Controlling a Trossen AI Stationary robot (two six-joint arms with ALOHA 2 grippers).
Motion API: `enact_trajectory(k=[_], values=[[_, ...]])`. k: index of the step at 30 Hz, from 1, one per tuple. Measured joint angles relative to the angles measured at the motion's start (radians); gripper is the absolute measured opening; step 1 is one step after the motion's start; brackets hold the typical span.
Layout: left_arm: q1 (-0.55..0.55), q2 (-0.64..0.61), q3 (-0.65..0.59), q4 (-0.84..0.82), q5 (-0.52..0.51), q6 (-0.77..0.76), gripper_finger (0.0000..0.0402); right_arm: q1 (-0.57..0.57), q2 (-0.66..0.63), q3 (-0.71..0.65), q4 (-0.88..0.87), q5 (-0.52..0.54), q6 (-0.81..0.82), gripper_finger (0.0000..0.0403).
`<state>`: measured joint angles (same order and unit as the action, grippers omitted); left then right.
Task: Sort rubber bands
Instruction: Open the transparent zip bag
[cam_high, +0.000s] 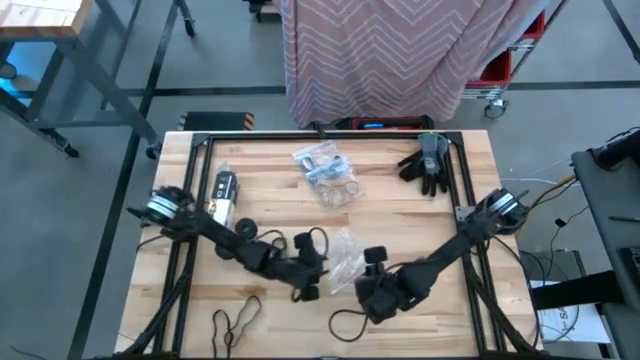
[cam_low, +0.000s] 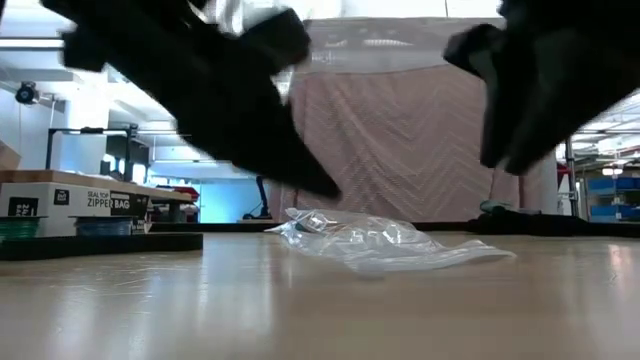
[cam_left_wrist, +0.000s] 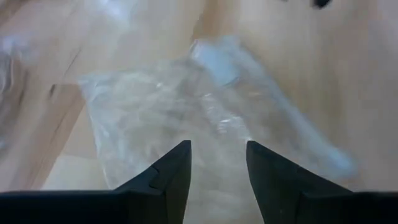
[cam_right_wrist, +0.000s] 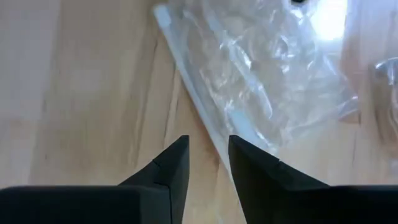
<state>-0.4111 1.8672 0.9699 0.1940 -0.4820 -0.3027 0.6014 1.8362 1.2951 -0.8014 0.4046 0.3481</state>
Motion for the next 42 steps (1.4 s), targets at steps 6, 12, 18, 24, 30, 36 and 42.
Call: enact_trajectory(k=[6,12,18,24,30,36,42], values=[[0.037,0.106,0.048,-0.043,0.022,-0.021,0.0124,-0.011,0.002,-0.085,-0.056,0.017,-0.082,0.015],[0.044,0.137,0.039,-0.06,0.044,-0.002,0.0115,-0.027,0.055,-0.16,-0.042,0.053,-0.266,0.0201],[0.046,0.137,0.031,-0.063,0.05,0.005,0.0114,-0.028,0.091,-0.196,0.052,0.209,-0.517,0.0217],[0.047,0.138,0.031,-0.062,0.053,0.008,0.0114,-0.036,0.1,-0.158,0.189,0.22,-0.686,0.0217],[0.047,0.14,0.029,-0.059,0.054,0.01,0.0114,-0.037,0.104,-0.11,0.302,0.182,-0.68,0.0212],[0.047,0.14,0.029,-0.057,0.056,0.01,0.0114,-0.041,0.103,-0.108,0.401,0.189,-0.71,0.0211],[0.047,0.14,0.028,-0.056,0.058,0.01,0.0114,-0.037,0.103,-0.108,0.321,0.131,-0.684,0.0213]])
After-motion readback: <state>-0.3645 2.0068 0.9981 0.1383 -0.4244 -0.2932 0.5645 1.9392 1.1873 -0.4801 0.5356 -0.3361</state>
